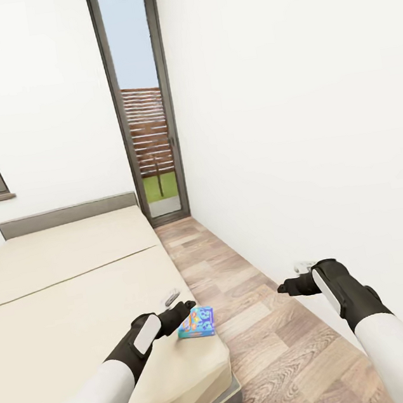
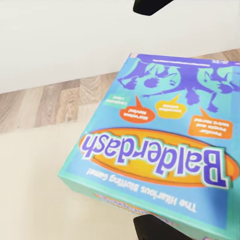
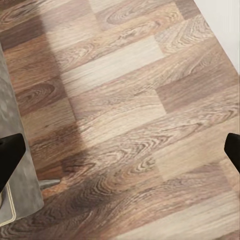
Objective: Put all the toys in the child's room - the three board games (two on the bed and one on the table), the two jigsaw puzzles on the table, and the tennis ball on the table - inside the toy box on the table in the child's room.
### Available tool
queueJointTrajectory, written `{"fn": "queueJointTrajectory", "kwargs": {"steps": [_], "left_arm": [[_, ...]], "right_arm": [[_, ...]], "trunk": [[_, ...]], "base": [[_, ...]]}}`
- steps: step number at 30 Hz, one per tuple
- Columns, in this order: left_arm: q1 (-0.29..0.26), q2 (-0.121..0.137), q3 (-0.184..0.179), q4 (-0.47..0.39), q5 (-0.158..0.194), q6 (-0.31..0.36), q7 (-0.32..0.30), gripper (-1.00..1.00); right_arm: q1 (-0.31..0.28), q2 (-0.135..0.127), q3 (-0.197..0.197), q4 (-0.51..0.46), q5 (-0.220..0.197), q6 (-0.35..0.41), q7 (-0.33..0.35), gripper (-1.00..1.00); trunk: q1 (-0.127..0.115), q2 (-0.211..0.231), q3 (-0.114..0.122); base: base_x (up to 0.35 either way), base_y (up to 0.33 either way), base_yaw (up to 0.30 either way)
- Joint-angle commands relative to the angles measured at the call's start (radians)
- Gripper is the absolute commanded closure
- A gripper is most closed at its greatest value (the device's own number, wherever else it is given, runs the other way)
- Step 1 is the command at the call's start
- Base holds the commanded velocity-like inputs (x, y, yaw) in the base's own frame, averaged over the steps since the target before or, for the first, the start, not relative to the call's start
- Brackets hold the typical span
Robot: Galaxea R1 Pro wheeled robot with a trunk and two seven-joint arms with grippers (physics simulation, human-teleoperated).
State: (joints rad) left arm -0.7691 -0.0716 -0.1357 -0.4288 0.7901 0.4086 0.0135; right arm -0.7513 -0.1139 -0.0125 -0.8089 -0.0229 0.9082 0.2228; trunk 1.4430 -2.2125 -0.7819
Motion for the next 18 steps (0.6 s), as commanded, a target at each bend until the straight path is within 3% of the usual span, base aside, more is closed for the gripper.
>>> {"fn": "queueJointTrajectory", "kwargs": {"steps": [1, 8, 18], "left_arm": [[0.0, 0.001, -0.004, -0.001, 0.005, 0.002, 0.001, -1.0], [0.0, 0.001, -0.004, -0.001, 0.005, 0.0, 0.001, -1.0], [0.001, 0.001, -0.004, -0.001, 0.005, 0.0, 0.001, -1.0]], "right_arm": [[0.0, 0.0, -0.001, -0.001, -0.002, 0.005, 0.001, -1.0], [0.0, 0.0, -0.001, -0.001, -0.002, 0.005, 0.001, -1.0], [0.001, 0.002, 0.0, -0.001, -0.002, 0.005, 0.001, -1.0]], "trunk": [[0.0, 0.0, -0.001], [0.0, 0.0, -0.001], [0.0, 0.0, -0.001]], "base": [[0.0, 0.0, -0.137], [0.0, 0.0, -0.115], [0.0, 0.0, -0.035]]}}
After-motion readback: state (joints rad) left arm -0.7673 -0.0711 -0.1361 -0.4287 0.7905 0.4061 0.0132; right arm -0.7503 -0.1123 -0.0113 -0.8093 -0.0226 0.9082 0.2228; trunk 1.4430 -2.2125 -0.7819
